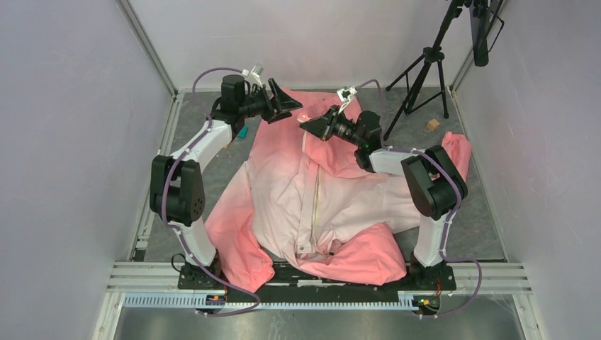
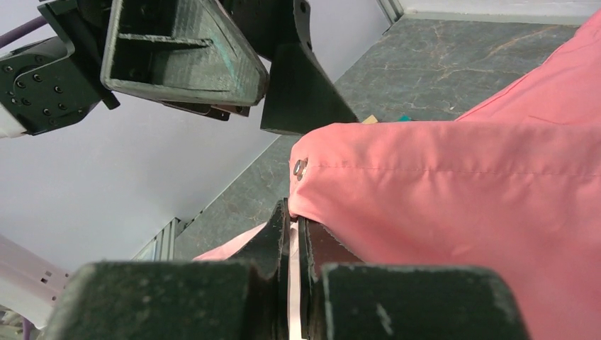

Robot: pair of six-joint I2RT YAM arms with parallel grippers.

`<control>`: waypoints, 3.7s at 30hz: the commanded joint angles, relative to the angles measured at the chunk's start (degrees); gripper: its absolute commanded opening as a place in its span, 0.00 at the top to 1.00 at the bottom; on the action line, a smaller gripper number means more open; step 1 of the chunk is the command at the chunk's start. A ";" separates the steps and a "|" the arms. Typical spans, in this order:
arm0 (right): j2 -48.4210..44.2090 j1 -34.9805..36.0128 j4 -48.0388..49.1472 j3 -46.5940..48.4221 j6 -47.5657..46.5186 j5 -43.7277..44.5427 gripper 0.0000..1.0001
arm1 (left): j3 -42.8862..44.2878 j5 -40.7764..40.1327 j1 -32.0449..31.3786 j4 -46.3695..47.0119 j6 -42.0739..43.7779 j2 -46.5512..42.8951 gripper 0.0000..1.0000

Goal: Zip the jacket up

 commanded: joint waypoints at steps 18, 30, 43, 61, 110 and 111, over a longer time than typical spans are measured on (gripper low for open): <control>-5.35 0.02 0.79 -0.07 -2.09 -0.34 0.95 | 3.11 3.65 -4.92 5.52 -3.06 0.68 0.83; -18.85 -2.00 -46.25 2.93 -40.90 -2.63 0.28 | 8.23 13.90 -5.04 -6.08 15.91 0.48 0.98; -13.71 -2.41 -23.20 0.54 -27.50 -10.83 0.27 | 10.98 15.71 -7.21 -18.55 27.39 -1.97 0.98; -15.59 -8.03 -48.41 -1.12 -29.85 39.65 1.00 | 12.33 -14.54 -6.47 -19.48 16.66 -5.87 0.22; 24.47 -7.85 -58.64 45.18 -25.45 39.12 0.28 | -15.17 -21.78 -6.34 -16.69 17.72 -23.83 0.21; 24.79 -7.89 -58.68 45.87 -26.24 38.73 0.28 | -15.09 -21.74 -6.40 -16.70 17.69 -23.66 0.21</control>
